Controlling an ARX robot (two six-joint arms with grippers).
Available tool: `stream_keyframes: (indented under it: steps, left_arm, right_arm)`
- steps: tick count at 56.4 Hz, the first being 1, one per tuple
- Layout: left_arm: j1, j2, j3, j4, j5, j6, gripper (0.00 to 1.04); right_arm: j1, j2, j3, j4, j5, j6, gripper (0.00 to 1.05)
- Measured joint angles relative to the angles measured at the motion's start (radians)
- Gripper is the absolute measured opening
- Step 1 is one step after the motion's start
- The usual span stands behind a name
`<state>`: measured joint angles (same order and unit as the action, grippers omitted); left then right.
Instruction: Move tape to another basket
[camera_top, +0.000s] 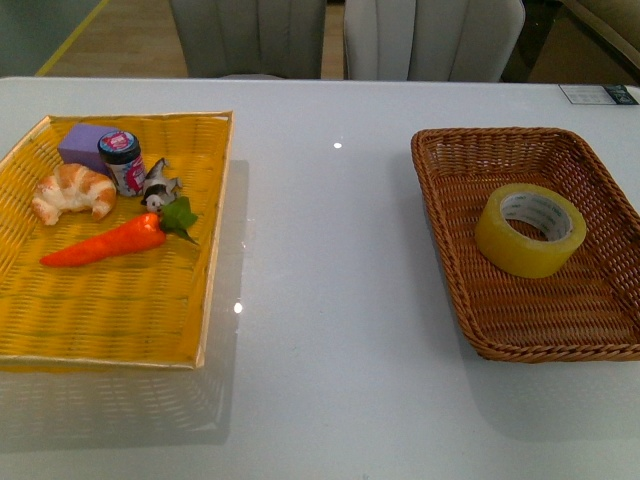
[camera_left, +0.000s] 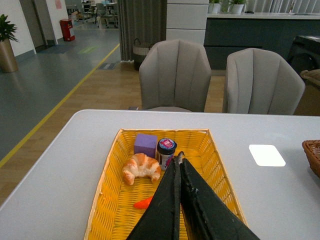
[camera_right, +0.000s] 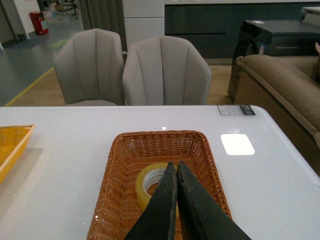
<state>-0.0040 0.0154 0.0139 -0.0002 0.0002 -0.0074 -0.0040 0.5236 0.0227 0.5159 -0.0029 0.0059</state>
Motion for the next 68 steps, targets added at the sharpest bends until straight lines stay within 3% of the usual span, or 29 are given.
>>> stream_keyframes:
  steps: [20, 46, 52, 66, 68]
  left_arm:
    - [0.000, 0.000, 0.000, 0.000, 0.000, 0.000, 0.02]
    - [0.000, 0.000, 0.000, 0.000, 0.000, 0.000, 0.02]
    - [0.000, 0.000, 0.000, 0.000, 0.000, 0.000, 0.02]
    - [0.000, 0.000, 0.000, 0.000, 0.000, 0.000, 0.02]
    - [0.000, 0.000, 0.000, 0.000, 0.000, -0.001, 0.03]
  right_arm:
    - [0.000, -0.214, 0.000, -0.205, 0.000, 0.000, 0.02]
    - [0.000, -0.352, 0.000, -0.344, 0.000, 0.000, 0.02]
    - [0.002, -0.489, 0.000, -0.504, 0.003, 0.000, 0.02]
    - [0.002, -0.516, 0.000, -0.514, 0.003, 0.000, 0.02]
    - [0.002, -0.517, 0.000, -0.514, 0.003, -0.002, 0.07]
